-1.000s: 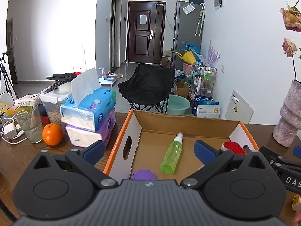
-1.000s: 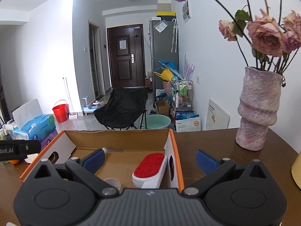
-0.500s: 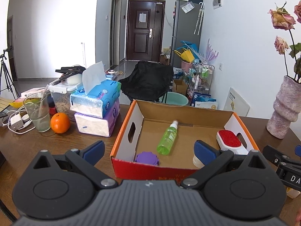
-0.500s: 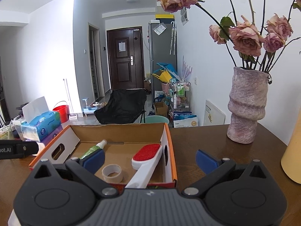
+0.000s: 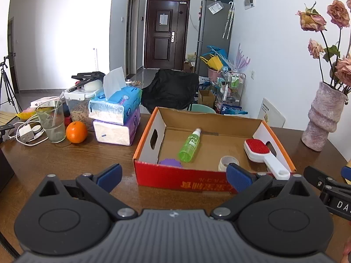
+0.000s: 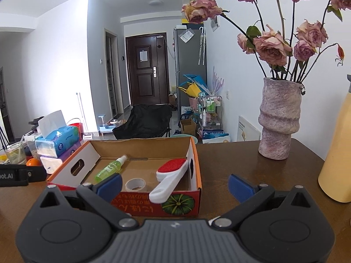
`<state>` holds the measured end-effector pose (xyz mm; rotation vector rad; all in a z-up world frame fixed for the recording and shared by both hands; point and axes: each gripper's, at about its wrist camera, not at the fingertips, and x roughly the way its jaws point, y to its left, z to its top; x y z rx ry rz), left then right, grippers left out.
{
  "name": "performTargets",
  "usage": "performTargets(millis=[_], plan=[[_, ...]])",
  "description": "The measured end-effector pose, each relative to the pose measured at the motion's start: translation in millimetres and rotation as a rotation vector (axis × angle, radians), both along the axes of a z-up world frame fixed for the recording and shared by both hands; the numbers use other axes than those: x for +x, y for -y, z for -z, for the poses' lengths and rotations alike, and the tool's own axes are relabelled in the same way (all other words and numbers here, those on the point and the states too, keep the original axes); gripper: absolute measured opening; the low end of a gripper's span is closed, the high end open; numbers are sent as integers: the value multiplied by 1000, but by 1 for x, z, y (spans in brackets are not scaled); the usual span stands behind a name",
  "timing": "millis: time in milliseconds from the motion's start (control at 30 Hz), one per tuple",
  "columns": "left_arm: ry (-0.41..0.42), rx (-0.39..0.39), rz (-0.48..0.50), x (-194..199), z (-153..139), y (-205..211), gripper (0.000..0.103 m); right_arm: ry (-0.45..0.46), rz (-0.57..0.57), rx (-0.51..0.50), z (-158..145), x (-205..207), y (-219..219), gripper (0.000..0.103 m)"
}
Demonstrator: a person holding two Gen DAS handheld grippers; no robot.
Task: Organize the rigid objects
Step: 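Withdraw both tools from the box back toward the remaining caps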
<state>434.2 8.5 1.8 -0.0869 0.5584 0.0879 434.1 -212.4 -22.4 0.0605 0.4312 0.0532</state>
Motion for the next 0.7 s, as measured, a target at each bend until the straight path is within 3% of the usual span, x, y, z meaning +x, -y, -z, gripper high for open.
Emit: performTargets(millis=[700], plan=[[-19, 4, 44, -59, 7, 21, 103, 19, -5, -11, 7, -69, 11, 103]])
